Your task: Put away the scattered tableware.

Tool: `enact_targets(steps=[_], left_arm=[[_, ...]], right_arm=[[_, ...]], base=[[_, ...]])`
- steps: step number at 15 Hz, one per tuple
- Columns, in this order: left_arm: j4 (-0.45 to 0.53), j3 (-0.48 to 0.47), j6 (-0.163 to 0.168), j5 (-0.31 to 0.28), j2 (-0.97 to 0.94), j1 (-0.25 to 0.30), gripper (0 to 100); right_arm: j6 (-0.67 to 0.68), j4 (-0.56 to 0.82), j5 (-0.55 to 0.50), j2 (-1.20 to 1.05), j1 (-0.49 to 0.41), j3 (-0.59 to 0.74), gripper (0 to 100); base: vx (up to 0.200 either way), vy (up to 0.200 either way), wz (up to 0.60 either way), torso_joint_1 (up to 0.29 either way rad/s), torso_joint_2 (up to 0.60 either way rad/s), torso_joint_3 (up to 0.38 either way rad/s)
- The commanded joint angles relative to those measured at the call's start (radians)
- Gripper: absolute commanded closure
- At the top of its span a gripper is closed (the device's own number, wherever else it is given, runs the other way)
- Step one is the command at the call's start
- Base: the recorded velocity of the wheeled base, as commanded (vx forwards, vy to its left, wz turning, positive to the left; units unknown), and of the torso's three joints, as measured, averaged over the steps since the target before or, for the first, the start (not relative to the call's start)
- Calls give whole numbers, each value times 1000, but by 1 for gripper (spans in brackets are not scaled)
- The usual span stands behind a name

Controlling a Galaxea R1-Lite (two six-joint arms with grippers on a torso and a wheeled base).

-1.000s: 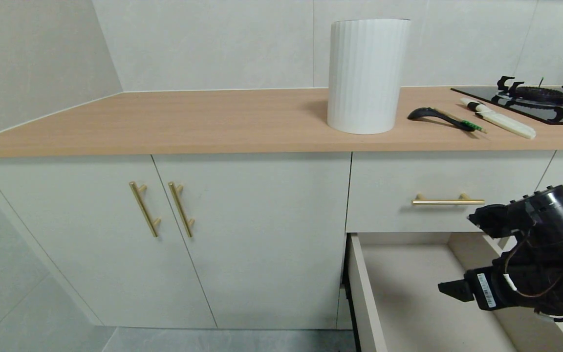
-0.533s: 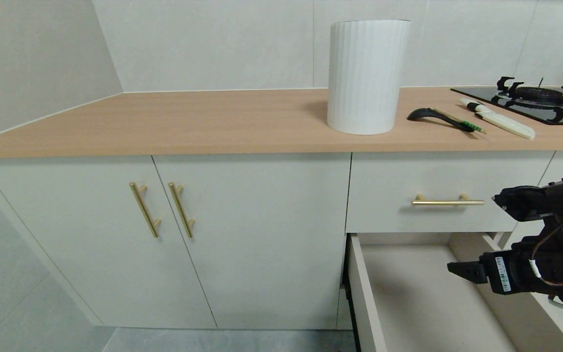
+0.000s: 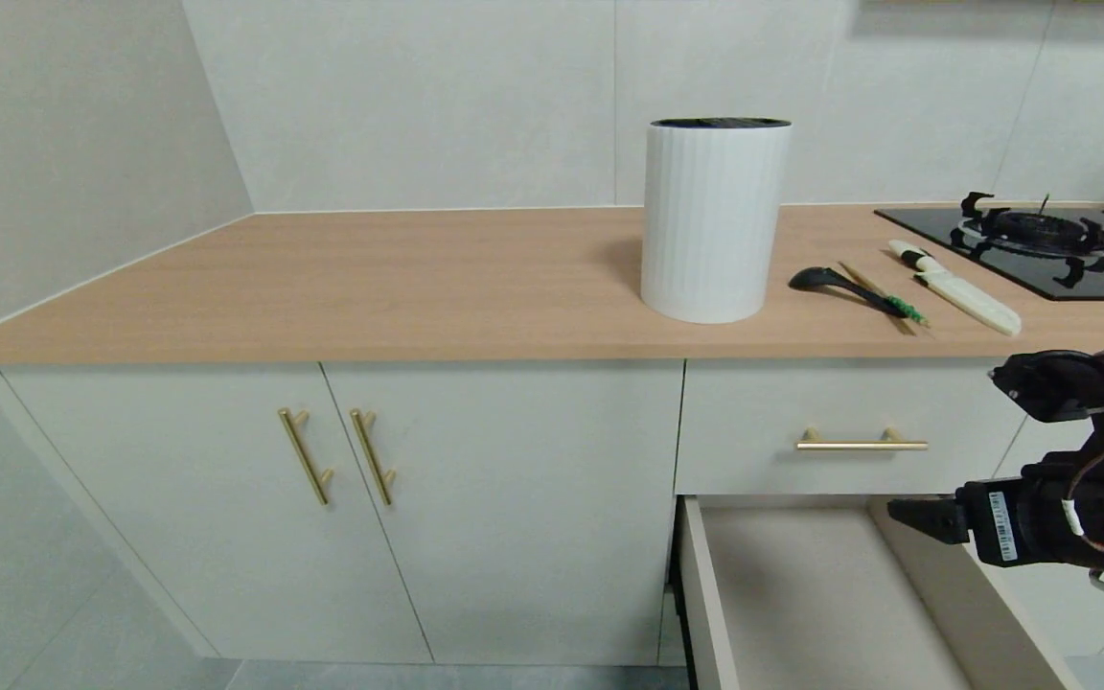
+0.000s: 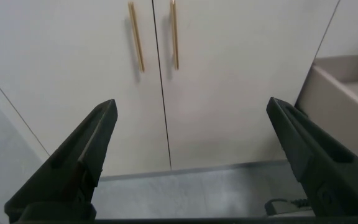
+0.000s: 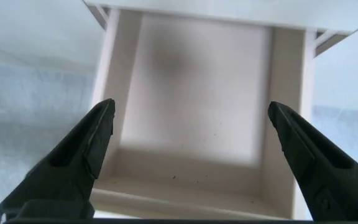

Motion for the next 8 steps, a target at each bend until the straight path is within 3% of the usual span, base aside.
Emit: enact_targets(steps=[1, 8], left_arm=[[0, 0, 0, -1, 0, 0, 0], [0, 0, 0, -1, 0, 0, 0]], right_arm=[[0, -1, 0, 0, 0, 0, 0], [-9, -19, 0, 0, -1, 0, 0]], base=[[0, 0, 0, 183, -481, -295], [0, 0, 0, 178, -440, -258]])
